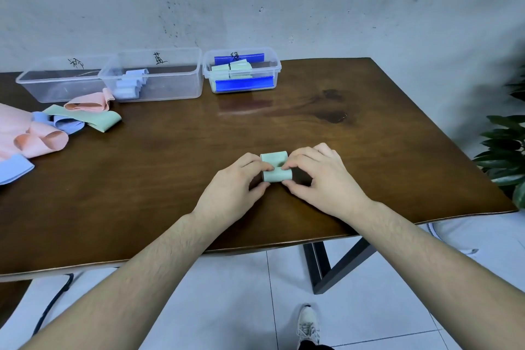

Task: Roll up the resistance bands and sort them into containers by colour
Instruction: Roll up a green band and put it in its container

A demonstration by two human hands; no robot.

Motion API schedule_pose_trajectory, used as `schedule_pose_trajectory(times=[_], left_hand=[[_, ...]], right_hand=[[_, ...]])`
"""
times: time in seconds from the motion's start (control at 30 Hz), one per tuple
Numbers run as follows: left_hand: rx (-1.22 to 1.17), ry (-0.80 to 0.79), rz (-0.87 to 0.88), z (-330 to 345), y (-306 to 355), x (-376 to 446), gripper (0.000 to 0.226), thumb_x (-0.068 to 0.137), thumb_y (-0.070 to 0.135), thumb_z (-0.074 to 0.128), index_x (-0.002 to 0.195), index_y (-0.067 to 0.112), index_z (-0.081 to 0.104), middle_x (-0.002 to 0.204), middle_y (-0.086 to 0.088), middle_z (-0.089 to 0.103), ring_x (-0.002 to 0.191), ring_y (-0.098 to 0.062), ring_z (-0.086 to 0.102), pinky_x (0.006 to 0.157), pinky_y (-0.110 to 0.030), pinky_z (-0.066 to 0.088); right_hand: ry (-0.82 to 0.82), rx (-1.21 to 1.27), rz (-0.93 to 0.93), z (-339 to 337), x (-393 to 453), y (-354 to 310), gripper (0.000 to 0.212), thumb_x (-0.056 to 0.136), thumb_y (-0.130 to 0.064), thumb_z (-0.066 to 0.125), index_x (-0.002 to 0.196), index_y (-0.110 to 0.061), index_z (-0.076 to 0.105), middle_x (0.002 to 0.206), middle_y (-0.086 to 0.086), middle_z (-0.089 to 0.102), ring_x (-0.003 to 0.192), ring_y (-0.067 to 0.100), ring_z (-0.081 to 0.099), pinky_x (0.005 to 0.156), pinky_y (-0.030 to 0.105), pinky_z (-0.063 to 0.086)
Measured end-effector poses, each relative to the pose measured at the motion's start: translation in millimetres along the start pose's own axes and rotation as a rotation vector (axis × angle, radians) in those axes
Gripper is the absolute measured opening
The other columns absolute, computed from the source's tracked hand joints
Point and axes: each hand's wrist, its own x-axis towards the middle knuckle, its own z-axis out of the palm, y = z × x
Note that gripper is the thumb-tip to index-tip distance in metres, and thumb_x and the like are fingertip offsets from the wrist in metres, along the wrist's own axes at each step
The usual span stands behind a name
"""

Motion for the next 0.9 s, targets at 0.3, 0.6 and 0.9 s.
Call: schedule_pose_trajectory(times=[0.3, 0.6, 0.9], left_hand=[[-0.021, 0.022, 0.001, -1, 1, -2, 0.028, 0.089, 0.026, 0.071, 0.117, 0.027, 0.069, 0.112, 0.016, 0.057, 0.079, 0.014, 0.051, 0.065, -0.001, 0.035], [-0.051, 0.024, 0.090, 0, 13, -28, 0.024, 0.086, 0.027, 0.073, 0.110, 0.030, 0.069, 0.108, 0.019, 0.059, 0.060, -0.002, 0.049, 0.057, -0.010, 0.040], [-0.021, 0.028, 0.015, 3, 15, -25, 0.027, 0.091, 0.036, 0.065, 0.117, 0.028, 0.066, 0.110, 0.020, 0.048, 0.062, -0.014, 0.054, 0.061, -0.031, 0.052]], right_hand=[[-0.059, 0.034, 0.011, -5, -1, -5, 0.027, 0.091, -0.033, 0.071, 0.118, -0.030, 0.066, 0.117, -0.015, 0.063, 0.102, 0.004, 0.044, 0.096, 0.031, 0.042], [-0.083, 0.102, 0.004, -15, -32, -8, 0.030, 0.087, -0.031, 0.076, 0.116, -0.031, 0.067, 0.112, -0.021, 0.064, 0.096, 0.004, 0.048, 0.086, 0.018, 0.038], [-0.012, 0.062, -0.033, -8, -33, -5, 0.027, 0.088, -0.035, 0.072, 0.115, -0.032, 0.067, 0.115, -0.019, 0.057, 0.100, 0.008, 0.044, 0.089, 0.034, 0.045]])
